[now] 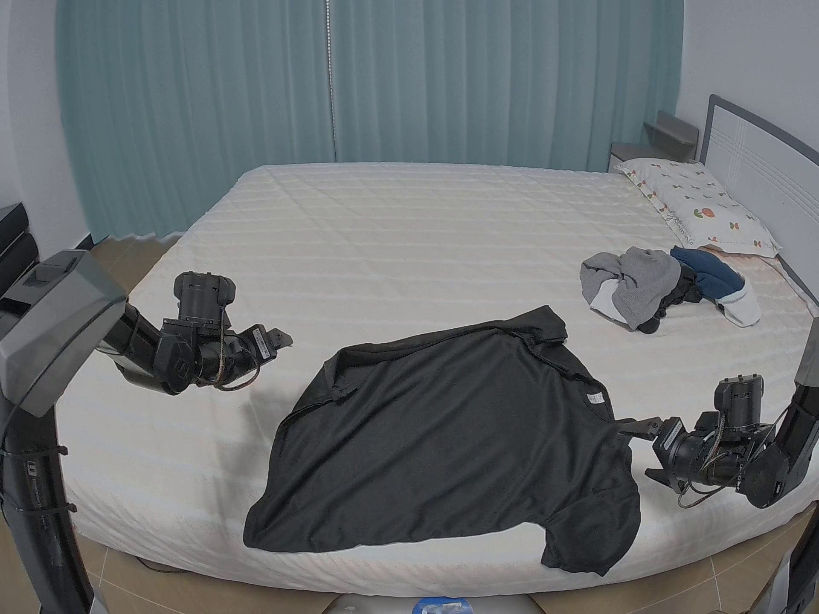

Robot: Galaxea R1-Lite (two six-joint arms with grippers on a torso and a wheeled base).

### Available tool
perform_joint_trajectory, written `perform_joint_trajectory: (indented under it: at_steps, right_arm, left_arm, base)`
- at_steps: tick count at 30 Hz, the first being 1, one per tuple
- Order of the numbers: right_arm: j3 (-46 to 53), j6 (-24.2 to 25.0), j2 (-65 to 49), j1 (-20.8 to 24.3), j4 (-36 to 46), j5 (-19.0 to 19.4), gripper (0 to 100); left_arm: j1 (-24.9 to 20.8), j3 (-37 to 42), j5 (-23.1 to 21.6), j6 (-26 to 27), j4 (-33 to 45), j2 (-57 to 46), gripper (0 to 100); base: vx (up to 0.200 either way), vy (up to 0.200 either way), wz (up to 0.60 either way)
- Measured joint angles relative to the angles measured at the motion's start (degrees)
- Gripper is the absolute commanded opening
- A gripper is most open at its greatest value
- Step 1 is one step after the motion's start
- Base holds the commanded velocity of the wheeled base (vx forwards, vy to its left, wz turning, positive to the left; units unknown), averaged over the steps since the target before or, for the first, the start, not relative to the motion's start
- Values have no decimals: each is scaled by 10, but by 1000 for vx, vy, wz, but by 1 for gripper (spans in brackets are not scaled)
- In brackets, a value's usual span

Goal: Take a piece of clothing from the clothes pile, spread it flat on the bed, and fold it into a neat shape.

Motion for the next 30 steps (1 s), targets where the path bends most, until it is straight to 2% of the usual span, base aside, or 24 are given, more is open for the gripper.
perform_joint_trajectory:
  at_steps: [4,10,15,18,20,24,30]
  right_arm:
    - [0,0,7,-2,-3,1,100]
    - [4,-1,28,0,-37,0,100]
    - [14,-2,47,2,-70,0,100]
    - [21,-3,57,5,-85,0,100]
    - [22,-3,60,6,-89,-1,100]
    - [28,-3,64,9,-93,-1,100]
    - [32,-3,65,11,-94,0,100]
  left_arm:
    - [7,-30,-5,8,-7,48,100]
    - [4,-36,-49,3,-32,82,100]
    - [-20,-18,-54,-9,-109,92,100]
    - [-40,6,-47,-17,-181,95,100]
    - [-51,15,-39,-19,-196,95,100]
    - [-78,26,-9,-19,-205,99,100]
    - [-95,5,10,-18,-206,115,100]
  base:
    - [0,0,0]
    - [0,0,0]
    - [0,0,0]
    - [0,0,0]
    - [0,0,0]
    - [0,0,0]
    - [0,0,0]
